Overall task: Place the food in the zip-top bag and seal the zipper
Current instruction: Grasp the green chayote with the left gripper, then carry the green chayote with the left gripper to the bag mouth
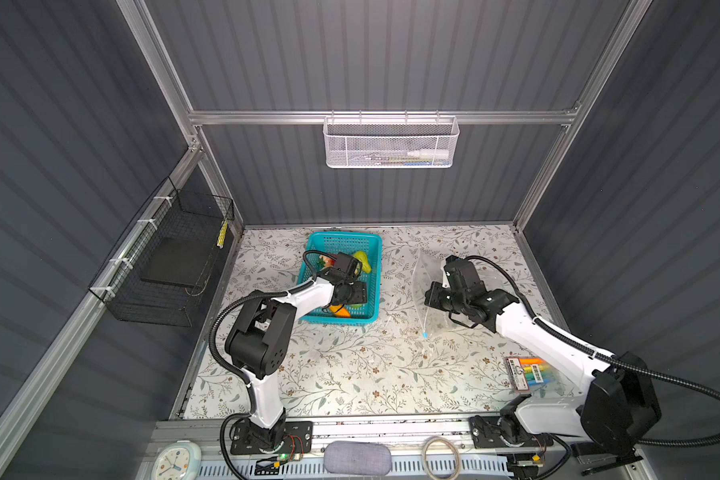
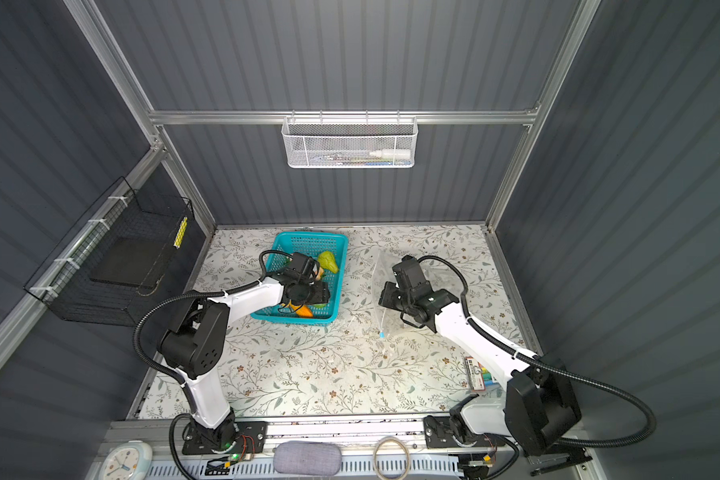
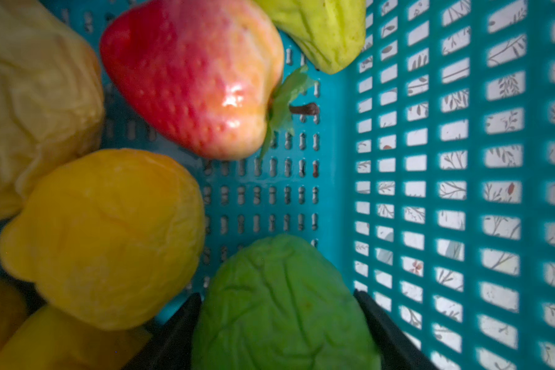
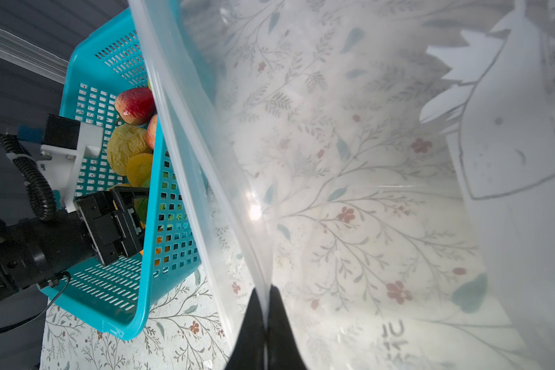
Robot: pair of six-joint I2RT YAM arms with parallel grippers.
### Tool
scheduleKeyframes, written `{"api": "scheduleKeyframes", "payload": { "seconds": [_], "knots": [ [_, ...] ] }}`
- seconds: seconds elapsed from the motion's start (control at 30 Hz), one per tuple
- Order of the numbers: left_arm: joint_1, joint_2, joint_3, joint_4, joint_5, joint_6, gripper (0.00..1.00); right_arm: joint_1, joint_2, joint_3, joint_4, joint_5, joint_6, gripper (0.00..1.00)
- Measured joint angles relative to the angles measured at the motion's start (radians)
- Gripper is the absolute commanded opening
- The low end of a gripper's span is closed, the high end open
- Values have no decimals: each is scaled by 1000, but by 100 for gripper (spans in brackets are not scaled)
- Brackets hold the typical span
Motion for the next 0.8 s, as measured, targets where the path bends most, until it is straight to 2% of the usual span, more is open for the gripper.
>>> {"api": "scheduleKeyframes", "payload": {
  "seconds": [0.1, 0.3, 0.47, 0.63, 0.8],
  "knots": [
    [0, 0, 0, 0, 0, 2, 60, 0, 0, -3, 0, 0, 2, 0],
    [0, -24, 0, -10, -1, 2, 59, -1, 0, -3, 1, 0, 3, 0],
    [0, -148, -1, -19, 30, 2, 58, -1, -2, -2, 1, -8, 3, 0],
    [0, -300, 0, 21, 100, -2, 55, -2, -2, 6, 6, -23, 5, 0],
    [-8, -399, -31, 148, 268, -84, 54, -5, 14, 53, 16, -51, 8, 0]
  ]
}}
